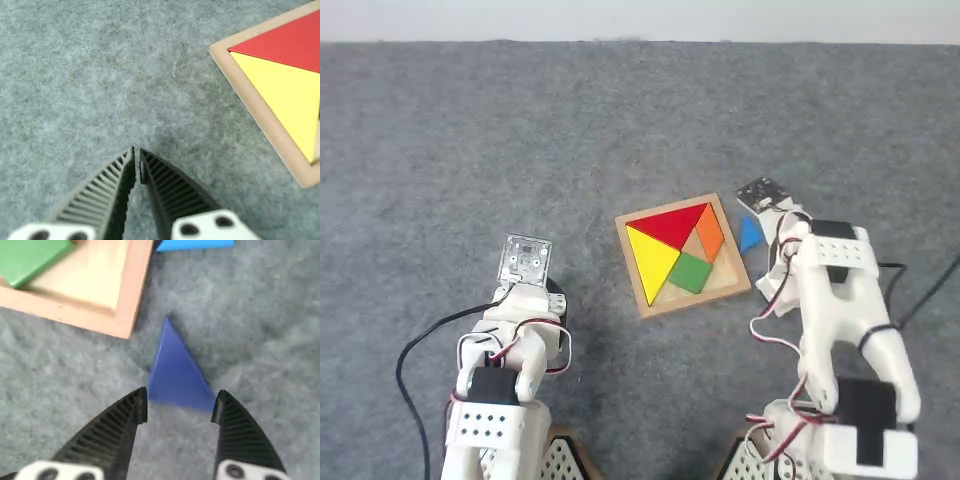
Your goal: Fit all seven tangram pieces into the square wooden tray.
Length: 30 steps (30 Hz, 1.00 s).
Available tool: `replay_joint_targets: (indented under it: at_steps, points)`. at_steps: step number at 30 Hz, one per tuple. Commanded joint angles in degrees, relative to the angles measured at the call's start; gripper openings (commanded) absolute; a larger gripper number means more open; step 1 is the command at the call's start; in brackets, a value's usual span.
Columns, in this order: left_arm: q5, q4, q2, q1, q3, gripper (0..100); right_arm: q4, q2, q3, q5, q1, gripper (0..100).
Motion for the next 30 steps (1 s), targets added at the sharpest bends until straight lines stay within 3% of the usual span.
replay_joint_targets:
  at_steps: [1,8,16,21,27,30]
  points:
    - [0.3,0.0,-0.7,-0.2,-1.1,1,-1.0,0.8,-0.6,1.9,-3.6,22.0]
    - [0.3,0.0,-0.7,-0.2,-1.1,1,-1.3,7.7,-2.5,1.8,-3.7,22.0]
    - [0.3,0.0,-0.7,-0.2,-1.1,1,-0.9,15.3,-10.0,1.8,1.6,19.6]
    - [0.3,0.0,-0.7,-0.2,-1.1,1,-0.8,16.0,-12.7,1.8,3.8,12.7]
    - [0.3,0.0,-0.7,-0.2,-1.1,1,-0.8,15.9,-14.1,1.6,4.1,12.2]
    - [0.3,0.0,-0.7,-0.2,-1.1,1,-0.4,15.9,-17.3,-1.9,5.8,12.8]
